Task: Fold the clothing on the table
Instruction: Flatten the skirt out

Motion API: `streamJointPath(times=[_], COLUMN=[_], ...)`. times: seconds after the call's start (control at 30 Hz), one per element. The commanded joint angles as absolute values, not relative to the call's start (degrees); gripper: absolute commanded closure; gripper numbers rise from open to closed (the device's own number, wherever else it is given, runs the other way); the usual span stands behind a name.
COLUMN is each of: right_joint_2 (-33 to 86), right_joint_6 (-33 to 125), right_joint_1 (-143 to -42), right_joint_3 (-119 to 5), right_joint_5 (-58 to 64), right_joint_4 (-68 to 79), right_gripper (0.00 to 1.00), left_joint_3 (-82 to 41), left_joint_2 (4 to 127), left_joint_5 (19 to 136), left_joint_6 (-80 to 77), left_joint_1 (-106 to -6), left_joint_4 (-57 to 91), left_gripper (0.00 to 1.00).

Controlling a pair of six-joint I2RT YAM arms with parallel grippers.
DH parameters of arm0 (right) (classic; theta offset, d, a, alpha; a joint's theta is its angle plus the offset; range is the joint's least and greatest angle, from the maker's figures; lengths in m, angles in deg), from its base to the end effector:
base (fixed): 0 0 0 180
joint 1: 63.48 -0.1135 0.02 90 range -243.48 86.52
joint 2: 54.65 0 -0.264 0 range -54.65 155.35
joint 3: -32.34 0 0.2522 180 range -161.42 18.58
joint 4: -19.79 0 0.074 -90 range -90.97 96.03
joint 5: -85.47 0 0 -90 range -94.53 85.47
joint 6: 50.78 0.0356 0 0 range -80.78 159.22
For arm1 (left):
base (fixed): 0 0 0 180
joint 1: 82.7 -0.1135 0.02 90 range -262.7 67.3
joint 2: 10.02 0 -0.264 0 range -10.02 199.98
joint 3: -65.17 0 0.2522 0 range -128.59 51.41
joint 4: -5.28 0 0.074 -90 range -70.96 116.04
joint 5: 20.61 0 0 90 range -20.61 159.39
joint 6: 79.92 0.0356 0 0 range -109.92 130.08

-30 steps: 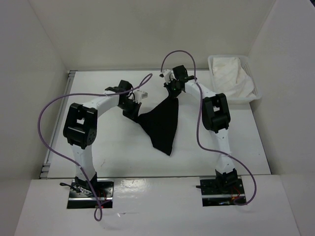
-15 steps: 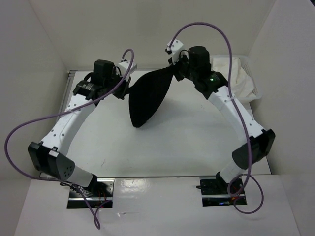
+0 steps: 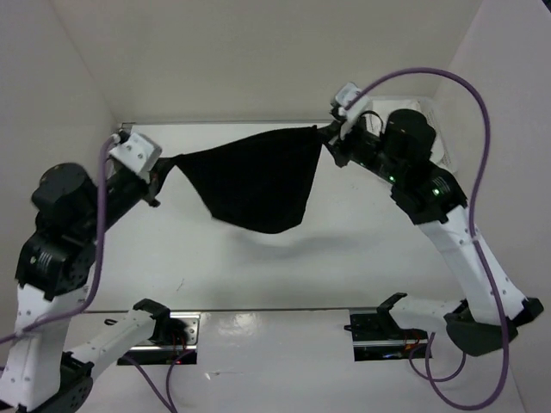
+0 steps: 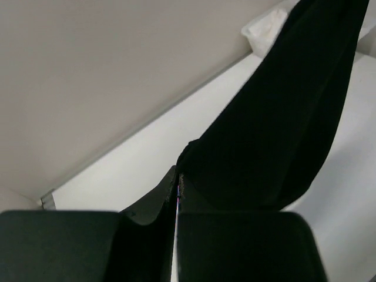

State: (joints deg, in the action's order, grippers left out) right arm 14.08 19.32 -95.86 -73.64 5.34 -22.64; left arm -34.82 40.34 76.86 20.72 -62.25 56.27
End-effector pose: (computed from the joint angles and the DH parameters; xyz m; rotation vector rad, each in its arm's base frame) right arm 0.1940 0.1303 0.5023 -0.8508 1.4358 0.3080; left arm 0.1148 -0.0477 0.5063 0.5258 1.5105 -0.2371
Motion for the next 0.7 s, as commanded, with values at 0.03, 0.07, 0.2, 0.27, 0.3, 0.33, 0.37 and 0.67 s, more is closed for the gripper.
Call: streamJointPath(times=[0.03, 0.07, 0.2, 0.27, 0.3, 0.33, 0.37, 0.67], right_joint_2=[5.5, 3.3, -0.6, -1.3, -1.3, -1.3, -1.3, -1.9], right_joint_6=[22.2, 22.2, 22.9, 22.9, 22.9, 22.9, 22.4, 19.9], right_joint_1=[-92.2, -91.4, -88.8, -88.3, -88.3, -88.3, -88.3, -87.7], right_joint_3=[-71.3, -71.3, -69.5, -68.6, -67.7, -67.0, -66.5, -63.9], right_joint_5=[18.1, 19.8, 27.4, 30.7, 31.5, 32.2, 33.6, 38.9], right_joint_4=[-23.5, -24.2, -26.0, -26.7, -27.2, -27.2, -27.8, -31.1], right_gripper=[1.00, 1.00, 1.00, 1.00, 1.00, 1.00, 1.00, 1.00], left_joint_3=[-34.5, -34.5, -31.9, -29.2, -28.3, -27.4, -26.1, -22.7], left_joint_2=[37.0, 35.6, 31.8, 29.8, 29.3, 28.0, 27.5, 23.3], left_joint_5=[87.2, 88.8, 91.5, 91.5, 92.2, 92.2, 93.0, 97.5], left_joint_6=[24.1, 24.1, 25.5, 25.5, 25.5, 25.5, 26.0, 26.5], left_joint_1=[-64.0, -64.8, -67.0, -67.0, -67.6, -67.6, -68.2, -69.3], left_joint_4=[58.0, 58.0, 59.3, 59.8, 59.8, 60.5, 60.5, 64.1], left_gripper=[1.00, 1.00, 1.00, 1.00, 1.00, 1.00, 1.00, 1.00])
